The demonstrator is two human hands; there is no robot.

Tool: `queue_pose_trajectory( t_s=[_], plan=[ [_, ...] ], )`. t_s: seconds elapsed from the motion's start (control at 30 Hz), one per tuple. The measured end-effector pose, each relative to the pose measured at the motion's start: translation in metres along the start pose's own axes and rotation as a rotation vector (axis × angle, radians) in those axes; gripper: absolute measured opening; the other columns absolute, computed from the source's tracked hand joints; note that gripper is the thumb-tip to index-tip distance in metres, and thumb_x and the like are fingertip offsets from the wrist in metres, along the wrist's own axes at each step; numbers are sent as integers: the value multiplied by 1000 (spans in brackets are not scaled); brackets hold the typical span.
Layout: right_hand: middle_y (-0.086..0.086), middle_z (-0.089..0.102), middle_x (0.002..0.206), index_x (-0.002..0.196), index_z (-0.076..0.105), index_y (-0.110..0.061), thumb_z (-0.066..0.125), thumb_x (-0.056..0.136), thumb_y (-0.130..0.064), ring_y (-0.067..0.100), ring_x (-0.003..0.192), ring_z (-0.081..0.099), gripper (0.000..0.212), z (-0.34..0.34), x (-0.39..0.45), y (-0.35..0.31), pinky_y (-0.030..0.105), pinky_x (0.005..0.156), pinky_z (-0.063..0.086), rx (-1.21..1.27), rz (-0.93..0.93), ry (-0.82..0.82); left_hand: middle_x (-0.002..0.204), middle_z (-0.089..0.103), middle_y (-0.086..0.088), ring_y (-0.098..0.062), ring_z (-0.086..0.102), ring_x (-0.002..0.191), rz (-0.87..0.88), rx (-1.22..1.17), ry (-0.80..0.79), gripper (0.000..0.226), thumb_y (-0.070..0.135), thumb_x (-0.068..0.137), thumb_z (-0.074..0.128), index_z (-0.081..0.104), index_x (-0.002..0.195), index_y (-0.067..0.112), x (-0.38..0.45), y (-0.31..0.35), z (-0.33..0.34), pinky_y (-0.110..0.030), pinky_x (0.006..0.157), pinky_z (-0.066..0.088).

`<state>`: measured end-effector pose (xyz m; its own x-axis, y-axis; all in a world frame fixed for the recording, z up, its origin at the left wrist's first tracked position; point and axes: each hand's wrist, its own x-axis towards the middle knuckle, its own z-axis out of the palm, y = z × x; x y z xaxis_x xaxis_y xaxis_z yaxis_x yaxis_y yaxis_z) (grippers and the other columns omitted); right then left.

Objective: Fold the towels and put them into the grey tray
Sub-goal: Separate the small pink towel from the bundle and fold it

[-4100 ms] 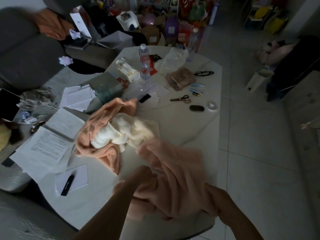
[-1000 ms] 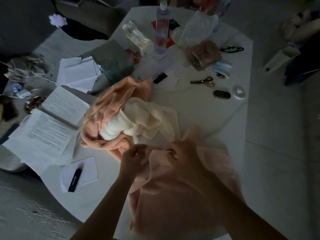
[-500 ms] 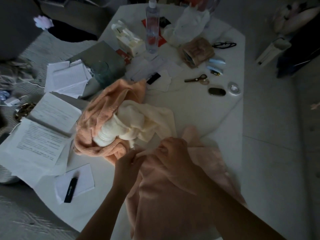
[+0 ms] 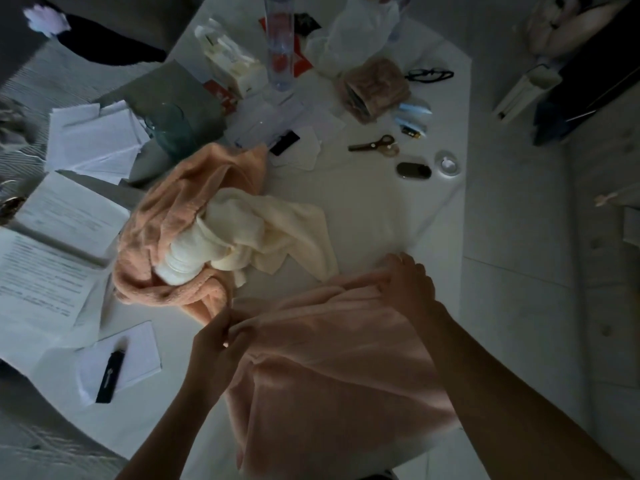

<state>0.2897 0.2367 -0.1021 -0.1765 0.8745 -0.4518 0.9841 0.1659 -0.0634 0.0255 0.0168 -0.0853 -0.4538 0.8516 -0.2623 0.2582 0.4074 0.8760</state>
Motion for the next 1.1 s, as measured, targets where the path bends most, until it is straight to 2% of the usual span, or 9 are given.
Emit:
queue_pose_trajectory(
  t_s=[0.13,0.23,0.37,0.43,0.6,0.7,0.83,0.97,1.1],
  plan=[
    [7,67,112,96,58,-25,49,91,-31,30,107,58,12,-11,-1,7,37,88,38,-20,-17,-137,73,68,4,-11,60,66,47,-25,-16,8,18,75,62,68,78,20,-1,12,-3,-16,59,43],
    [2,68,101,91,63,-24,53,88,-39,27,99,62,18,-35,-5,18,34,82,39,9,-71,-161,59,57,-3,-11,48,55,118,-120,-41,9,4,65,56,61,65,11,-2,22,-5,-20,51,36],
    [-11,62,77,78,60,-31,61,79,-36,19,78,63,6,-75,-12,52,31,71,44,335,-50,302,58,51,-5,-11,45,58,144,-266,28,4,13,66,55,58,65,10,0,24,-3,-26,51,35],
    [-12,60,84,87,62,-30,63,79,-32,18,78,62,8,-75,-9,52,29,70,45,530,-36,479,60,54,-3,-15,47,60,29,-254,133,11,23,71,55,61,72,14,7,19,6,-30,54,38],
    [14,42,143,143,42,-13,67,86,-28,30,123,53,64,-24,-6,29,36,100,44,588,128,83,76,65,2,-21,59,76,-177,-161,292,16,16,91,56,64,85,29,36,4,35,-31,63,44],
    [14,56,127,131,52,-10,68,76,-45,33,113,59,67,3,-24,36,33,85,46,530,188,-89,88,67,-1,-24,62,87,-203,-124,324,7,21,94,60,65,96,25,43,-6,40,-30,68,47],
    [4,60,103,118,50,-16,59,91,-46,26,92,61,42,28,-49,54,31,73,40,470,175,-78,120,64,-3,-22,61,107,-283,-122,288,46,40,92,66,51,132,23,29,-12,40,-45,92,52],
    [-2,59,78,85,53,-20,61,88,-33,20,71,57,15,38,-62,78,33,62,43,530,182,-30,116,66,-6,-23,66,101,-270,-67,237,49,39,88,71,53,130,19,-12,-26,43,-47,85,56],
    [-13,59,81,86,56,-33,63,86,-31,3,71,54,8,38,-67,94,21,57,38,638,186,-14,106,55,-5,-23,61,86,-380,180,275,40,29,81,78,56,112,17,-63,-44,56,-35,71,46]
  ],
)
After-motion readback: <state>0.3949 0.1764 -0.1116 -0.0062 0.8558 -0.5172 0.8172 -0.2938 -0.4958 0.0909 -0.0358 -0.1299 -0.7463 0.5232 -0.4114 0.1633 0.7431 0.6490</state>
